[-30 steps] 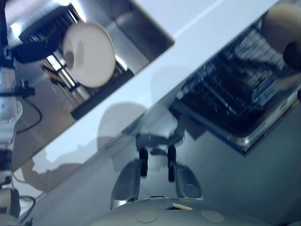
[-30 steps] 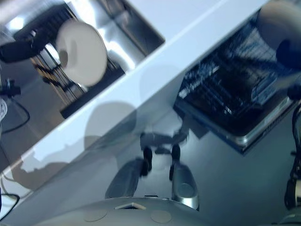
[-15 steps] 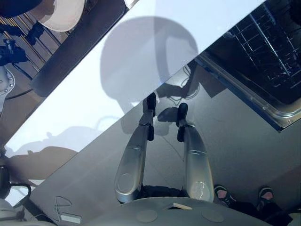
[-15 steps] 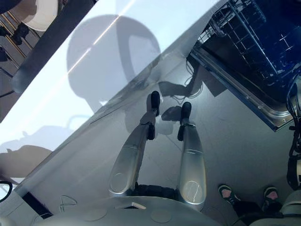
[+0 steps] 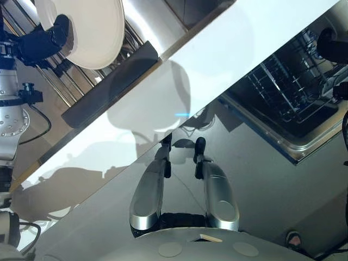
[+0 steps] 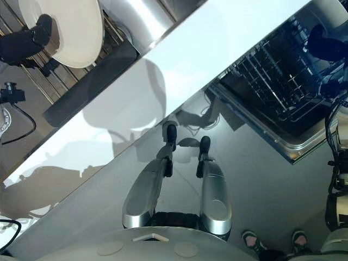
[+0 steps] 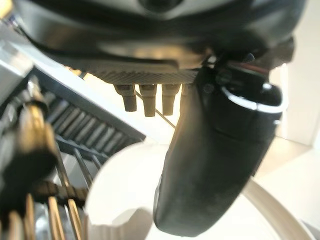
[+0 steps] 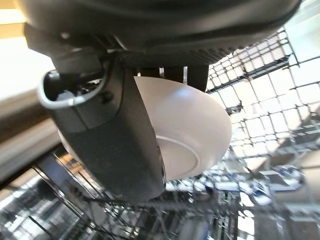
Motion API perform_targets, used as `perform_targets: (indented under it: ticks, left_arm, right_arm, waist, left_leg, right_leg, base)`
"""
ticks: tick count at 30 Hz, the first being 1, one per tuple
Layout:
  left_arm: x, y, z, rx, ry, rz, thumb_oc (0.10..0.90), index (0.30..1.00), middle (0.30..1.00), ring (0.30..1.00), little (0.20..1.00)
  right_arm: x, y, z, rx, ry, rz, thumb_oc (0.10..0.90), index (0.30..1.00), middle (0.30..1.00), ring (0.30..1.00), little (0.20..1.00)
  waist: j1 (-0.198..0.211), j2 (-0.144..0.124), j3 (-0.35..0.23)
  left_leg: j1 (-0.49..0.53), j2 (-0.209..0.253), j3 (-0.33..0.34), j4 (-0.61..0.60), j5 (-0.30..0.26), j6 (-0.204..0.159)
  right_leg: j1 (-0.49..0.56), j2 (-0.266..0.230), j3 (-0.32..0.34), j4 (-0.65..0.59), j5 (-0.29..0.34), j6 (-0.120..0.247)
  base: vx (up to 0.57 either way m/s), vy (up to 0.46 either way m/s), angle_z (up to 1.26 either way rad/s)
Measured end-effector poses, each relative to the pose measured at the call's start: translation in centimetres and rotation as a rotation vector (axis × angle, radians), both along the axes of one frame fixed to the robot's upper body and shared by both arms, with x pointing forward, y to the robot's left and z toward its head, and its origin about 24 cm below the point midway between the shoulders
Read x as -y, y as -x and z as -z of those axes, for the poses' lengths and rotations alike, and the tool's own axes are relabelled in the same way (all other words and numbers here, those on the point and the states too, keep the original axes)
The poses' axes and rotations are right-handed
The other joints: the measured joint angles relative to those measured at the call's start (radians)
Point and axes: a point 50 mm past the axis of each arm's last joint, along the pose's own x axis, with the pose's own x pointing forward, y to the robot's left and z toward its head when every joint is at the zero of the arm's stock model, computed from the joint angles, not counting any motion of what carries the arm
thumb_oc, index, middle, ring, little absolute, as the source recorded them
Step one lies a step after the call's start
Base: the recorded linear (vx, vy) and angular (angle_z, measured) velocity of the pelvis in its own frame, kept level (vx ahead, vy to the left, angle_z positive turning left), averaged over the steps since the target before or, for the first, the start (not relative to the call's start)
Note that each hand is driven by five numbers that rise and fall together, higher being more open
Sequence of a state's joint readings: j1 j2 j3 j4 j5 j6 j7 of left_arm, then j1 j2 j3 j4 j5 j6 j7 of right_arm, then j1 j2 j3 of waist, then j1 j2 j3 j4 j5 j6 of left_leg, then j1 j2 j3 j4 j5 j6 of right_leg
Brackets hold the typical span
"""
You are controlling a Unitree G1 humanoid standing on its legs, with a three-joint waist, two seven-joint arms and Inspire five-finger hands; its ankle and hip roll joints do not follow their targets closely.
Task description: Pick up plates and place into dishwasher.
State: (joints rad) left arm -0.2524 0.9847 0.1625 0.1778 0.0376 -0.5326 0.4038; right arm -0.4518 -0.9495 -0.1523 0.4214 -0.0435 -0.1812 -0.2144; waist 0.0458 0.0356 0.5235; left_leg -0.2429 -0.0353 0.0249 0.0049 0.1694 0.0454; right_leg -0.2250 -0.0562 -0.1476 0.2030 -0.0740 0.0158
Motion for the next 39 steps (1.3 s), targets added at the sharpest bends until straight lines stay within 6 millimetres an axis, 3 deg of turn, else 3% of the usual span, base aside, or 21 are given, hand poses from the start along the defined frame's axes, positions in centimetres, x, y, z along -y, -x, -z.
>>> perform_targets:
  ticks: [8, 15, 19, 23, 29, 39]
  left_arm:
    - [-0.8, 1.2, 1.3, -0.022, 0.047, -0.024, 0.8, 0.9, 0.9, 0.9, 0.9]
    - [-0.6, 1.4, 3.2, -0.085, 0.063, -0.002, 0.8, 0.9, 0.9, 0.9, 0.9]
    - [-0.4, 1.6, 4.9, -0.125, 0.109, 0.006, 0.8, 0.9, 0.9, 0.9, 0.9]
    - [-0.5, 1.8, 5.6, -0.152, 0.115, 0.004, 0.8, 0.9, 0.9, 0.9, 0.9]
    - [-0.5, 2.0, 6.7, -0.218, 0.11, 0.011, 0.8, 0.9, 0.9, 0.9, 0.9]
    - [-0.1, 1.7, 7.4, -0.298, 0.091, 0.034, 0.8, 0.9, 0.9, 0.9, 0.9]
  right_arm:
    - [1.3, 1.7, 3.9, -0.066, -0.064, 0.05, 0.1, 0.3, 0.3, 0.3, 0.2]
    - [3.2, 3.4, 4.9, -0.047, -0.102, 0.172, 0.1, 0.3, 0.3, 0.3, 0.2]
    - [4.4, 4.2, 7.2, -0.149, -0.111, 0.259, 0.1, 0.3, 0.3, 0.3, 0.2]
    - [5.8, 5.1, 9.8, -0.286, -0.155, 0.329, 0.1, 0.3, 0.3, 0.3, 0.2]
    - [4.8, 4.5, 12.0, -0.483, -0.115, 0.244, 0.1, 0.3, 0.3, 0.3, 0.2]
    - [3.6, 2.9, 14.6, -0.706, -0.072, 0.221, 0.1, 0.3, 0.3, 0.3, 0.2]
  waist:
    - [0.004, 0.002, -0.002]
    - [0.004, 0.009, -0.018]
    - [0.005, 0.014, -0.131]
    - [0.01, 0.013, -0.188]
    - [0.006, 0.013, -0.246]
    - [0.033, 0.016, -0.249]
  left_leg:
    - [0.107, -0.001, 0.001, -0.013, -0.028, -0.012]
    - [0.167, 0.0, 0.001, -0.016, -0.043, -0.014]
    - [0.181, -0.001, 0.0, -0.04, -0.044, -0.01]
    - [0.245, -0.005, -0.001, -0.052, -0.059, -0.009]
    - [0.308, -0.004, -0.002, -0.064, -0.074, -0.016]
    - [0.373, -0.021, -0.032, -0.061, -0.075, -0.014]
  right_leg:
    - [0.122, 0.006, -0.001, -0.047, 0.0, 0.0]
    - [0.196, 0.003, -0.003, -0.08, 0.0, 0.0]
    - [0.218, 0.007, -0.006, -0.118, 0.002, 0.0]
    - [0.305, 0.008, -0.014, -0.174, 0.002, 0.0]
    - [0.382, 0.014, -0.016, -0.213, 0.002, 0.0]
    - [0.472, 0.005, -0.054, -0.224, 0.0, 0.004]
  base:
    - [0.1, 0.006, 0.0]
    - [0.04, -0.016, 0.0]
    - [0.12, -0.038, 0.01]
    - [0.16, -0.018, 0.05]
    - [0.15, -0.004, 0.0]
    - [0.2, 0.015, 0.12]
